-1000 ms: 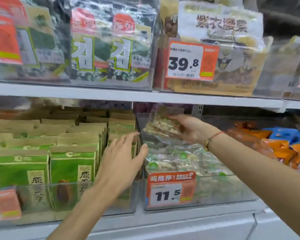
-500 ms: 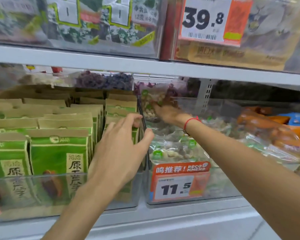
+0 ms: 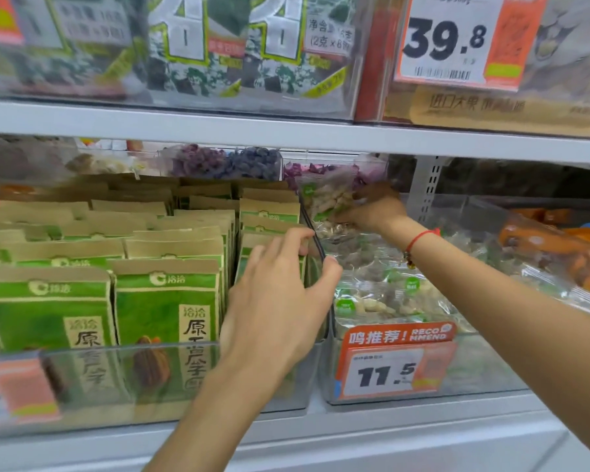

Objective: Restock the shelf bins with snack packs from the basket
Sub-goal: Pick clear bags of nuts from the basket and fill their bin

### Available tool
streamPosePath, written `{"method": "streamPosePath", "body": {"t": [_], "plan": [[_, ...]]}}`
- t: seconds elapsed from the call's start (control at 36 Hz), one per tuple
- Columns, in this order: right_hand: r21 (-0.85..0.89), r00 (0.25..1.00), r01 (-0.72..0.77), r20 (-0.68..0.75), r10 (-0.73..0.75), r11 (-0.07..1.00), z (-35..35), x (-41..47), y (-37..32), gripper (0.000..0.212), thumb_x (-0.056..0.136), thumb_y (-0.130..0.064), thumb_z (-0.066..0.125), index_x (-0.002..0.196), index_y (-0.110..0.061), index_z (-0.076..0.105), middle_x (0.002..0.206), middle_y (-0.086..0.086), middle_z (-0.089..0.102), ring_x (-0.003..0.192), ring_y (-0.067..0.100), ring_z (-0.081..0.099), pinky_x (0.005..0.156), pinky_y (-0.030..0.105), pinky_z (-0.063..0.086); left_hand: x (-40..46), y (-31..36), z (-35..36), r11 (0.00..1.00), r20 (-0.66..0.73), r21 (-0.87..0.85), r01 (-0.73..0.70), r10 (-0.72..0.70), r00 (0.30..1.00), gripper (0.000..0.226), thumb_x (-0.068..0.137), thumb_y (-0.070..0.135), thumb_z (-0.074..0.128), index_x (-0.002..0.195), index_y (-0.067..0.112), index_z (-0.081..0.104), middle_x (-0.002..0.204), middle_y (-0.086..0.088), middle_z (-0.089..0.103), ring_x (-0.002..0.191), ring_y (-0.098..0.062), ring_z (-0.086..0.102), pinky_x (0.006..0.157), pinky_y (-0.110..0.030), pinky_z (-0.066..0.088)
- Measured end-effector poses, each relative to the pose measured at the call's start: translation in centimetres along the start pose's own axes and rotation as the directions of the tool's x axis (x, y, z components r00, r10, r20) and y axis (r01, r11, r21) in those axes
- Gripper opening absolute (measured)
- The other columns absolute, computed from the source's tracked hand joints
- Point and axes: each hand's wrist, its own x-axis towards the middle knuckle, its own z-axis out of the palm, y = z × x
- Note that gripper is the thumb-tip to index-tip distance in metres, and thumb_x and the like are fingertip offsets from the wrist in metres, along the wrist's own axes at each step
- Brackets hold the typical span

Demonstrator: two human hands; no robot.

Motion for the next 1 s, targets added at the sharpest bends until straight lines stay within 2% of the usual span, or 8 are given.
{"method": "streamPosePath", "body": {"t": [0.19, 0.33, 0.42, 0.47, 0.56, 0.64, 0.86, 1.0], "plan": [[-0.118, 0.998, -0.010, -0.061, 0.002, 0.993, 0.3, -1.5, -1.6, 0.048, 0.086, -0.035, 0.068, 0.121, -0.006, 0.053, 0.119, 0.012, 0.062, 0.107, 0.029, 0.062, 0.072, 0.028, 0.043, 0.1, 0.2, -0.2, 1.000, 0.001, -0.016, 0.016, -0.016, 1.000, 0.040, 0.088, 0.054, 0.038, 0.127, 0.043, 0.039, 0.113, 0.025, 0.052, 0.110, -0.002, 0.045, 0.085, -0.037, 0.046], [-0.145, 0.988, 0.034, 0.153, -0.012, 0.989, -1.1, -3.3, -2.4, 0.037, 0.093, -0.031, 0.058, 0.119, -0.006, 0.056, 0.119, 0.010, 0.060, 0.108, 0.025, 0.060, 0.090, 0.032, 0.051, 0.1, 0.4, -0.3, 1.000, -0.010, 0.005, 0.027, -0.027, 1.000, 0.041, 0.089, 0.052, 0.043, 0.128, 0.039, 0.042, 0.113, 0.022, 0.055, 0.108, -0.005, 0.049, 0.088, -0.038, 0.048], [-0.052, 0.954, 0.085, 0.293, -0.066, 0.995, -3.0, -4.9, -2.8, 0.024, 0.097, -0.024, 0.048, 0.110, -0.007, 0.058, 0.107, 0.003, 0.057, 0.096, 0.020, 0.057, 0.079, 0.027, 0.049, -0.1, 0.7, -0.4, 0.999, -0.028, 0.029, 0.016, -0.015, 0.999, 0.043, 0.090, 0.050, 0.045, 0.130, 0.035, 0.043, 0.113, 0.018, 0.057, 0.103, -0.006, 0.052, 0.083, -0.034, 0.051], [0.083, 0.955, 0.053, 0.285, -0.074, 0.995, -3.6, -5.3, -1.5, 0.025, 0.094, -0.012, 0.047, 0.115, -0.010, 0.059, 0.115, 0.000, 0.058, 0.103, 0.017, 0.058, 0.086, 0.025, 0.050, -0.1, 0.7, -0.4, 0.998, -0.045, 0.060, 0.005, -0.003, 0.999, 0.043, 0.091, 0.050, 0.045, 0.130, 0.032, 0.044, 0.112, 0.015, 0.057, 0.101, -0.007, 0.053, 0.078, -0.033, 0.052], [-0.047, 0.983, 0.095, 0.161, -0.086, 0.994, -5.5, -7.8, -0.3, 0.051, 0.083, -0.028, 0.068, 0.128, -0.007, 0.054, 0.125, 0.009, 0.058, 0.113, 0.028, 0.057, 0.094, 0.039, 0.050, -0.5, 0.7, -0.5, 0.993, -0.070, 0.109, -0.038, 0.045, 0.997, 0.044, 0.092, 0.052, 0.043, 0.130, 0.030, 0.045, 0.113, 0.012, 0.059, 0.100, -0.007, 0.052, 0.074, -0.030, 0.052], [0.001, 0.976, 0.150, 0.161, -0.148, 0.989, -7.4, -11.5, 0.8, 0.053, 0.085, -0.025, 0.068, 0.133, -0.007, 0.051, 0.132, 0.008, 0.056, 0.118, 0.024, 0.054, 0.098, 0.034, 0.046, -1.4, 0.8, -0.8, 0.988, -0.099, 0.128, -0.088, 0.102, 0.990, 0.043, 0.092, 0.053, 0.044, 0.129, 0.030, 0.048, 0.117, 0.011, 0.059, 0.104, -0.007, 0.051, 0.083, -0.028, 0.046], [0.004, 0.835, 0.551, 0.003, -0.551, 0.835, -6.8, -24.4, 4.3, 0.016, 0.085, -0.015, 0.064, 0.097, -0.026, 0.067, 0.081, -0.015, 0.057, 0.071, 0.005, 0.052, 0.065, 0.028, 0.045, -10.4, 1.4, -2.7, 0.966, -0.217, 0.087, -0.242, 0.255, 0.942, 0.015, 0.087, 0.027, 0.060, 0.102, 0.028, 0.061, 0.097, 0.019, 0.056, 0.088, 0.002, 0.044, 0.071, -0.017, 0.035], [-0.157, 0.736, 0.643, 0.399, -0.547, 0.750, -2.1, -29.6, 6.4, 0.019, 0.094, -0.032, 0.051, 0.111, -0.034, 0.060, 0.101, -0.014, 0.058, 0.088, 0.006, 0.053, 0.071, 0.030, 0.045, -16.3, -1.8, -2.9, 0.985, 0.073, 0.160, -0.063, 0.052, 0.996, 0.021, 0.089, 0.034, 0.057, 0.111, 0.035, 0.057, 0.106, 0.021, 0.057, 0.095, -0.006, 0.056, 0.066, -0.025, 0.038]]}}
